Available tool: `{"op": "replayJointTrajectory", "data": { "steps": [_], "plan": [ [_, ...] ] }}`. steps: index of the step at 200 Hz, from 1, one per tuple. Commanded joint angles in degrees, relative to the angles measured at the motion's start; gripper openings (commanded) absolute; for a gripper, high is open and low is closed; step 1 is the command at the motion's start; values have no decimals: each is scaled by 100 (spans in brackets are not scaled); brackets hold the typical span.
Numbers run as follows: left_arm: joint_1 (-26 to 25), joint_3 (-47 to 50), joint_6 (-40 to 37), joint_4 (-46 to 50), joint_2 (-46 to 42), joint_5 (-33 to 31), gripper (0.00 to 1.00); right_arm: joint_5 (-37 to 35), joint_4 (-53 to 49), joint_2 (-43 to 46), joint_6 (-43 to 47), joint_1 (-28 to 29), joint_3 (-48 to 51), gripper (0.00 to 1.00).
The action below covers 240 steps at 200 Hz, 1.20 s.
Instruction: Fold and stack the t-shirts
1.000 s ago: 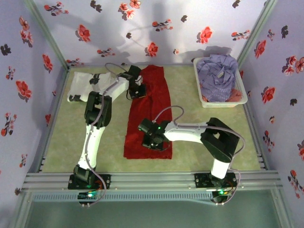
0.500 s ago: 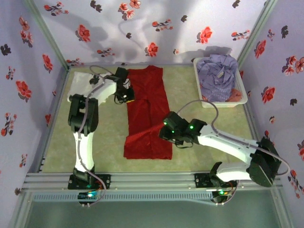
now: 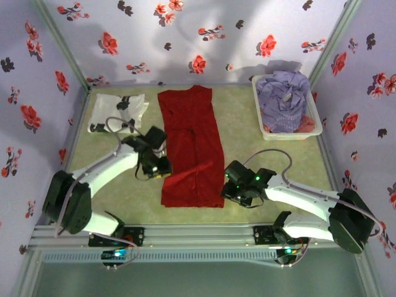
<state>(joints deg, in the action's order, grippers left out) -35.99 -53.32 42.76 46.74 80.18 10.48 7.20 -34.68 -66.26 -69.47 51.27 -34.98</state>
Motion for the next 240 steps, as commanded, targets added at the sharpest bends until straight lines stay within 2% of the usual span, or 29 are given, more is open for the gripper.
{"op": "replayJointTrajectory", "data": {
  "steps": [1,35,66,93,135,151,171,216,229,240],
  "plan": [
    [-376,578,879,345,-583,-110,35,193,193,65,30,-11,108,50],
    [-667,1173,1403,75,-1045,-150,36,364,595,110,70,-11,324,50],
    [-868,1505,1572,-489,-801,58,37,613,857,-142,193,-11,343,50],
    [-1006,1529,1562,-578,-488,-73,37,703,1034,-398,121,-11,378,49],
    [-1029,1774,1725,-1210,-377,-37,33,826,1220,-752,110,-6,378,47],
    [-1051,1854,1843,-1618,-219,109,28,844,1227,-887,158,-7,327,45],
    [-1109,1947,1933,-1884,-51,113,20,878,1257,-1112,248,-7,219,39],
    [-1421,1815,2028,-1522,-300,-131,2,895,843,-1142,441,-8,-105,5],
    [-1555,1793,2154,-1276,-469,-213,0,918,648,-1006,431,-11,-90,0],
    [-1696,1790,2301,-1025,-653,-280,0,902,451,-803,386,9,-34,0]
  ]
}}
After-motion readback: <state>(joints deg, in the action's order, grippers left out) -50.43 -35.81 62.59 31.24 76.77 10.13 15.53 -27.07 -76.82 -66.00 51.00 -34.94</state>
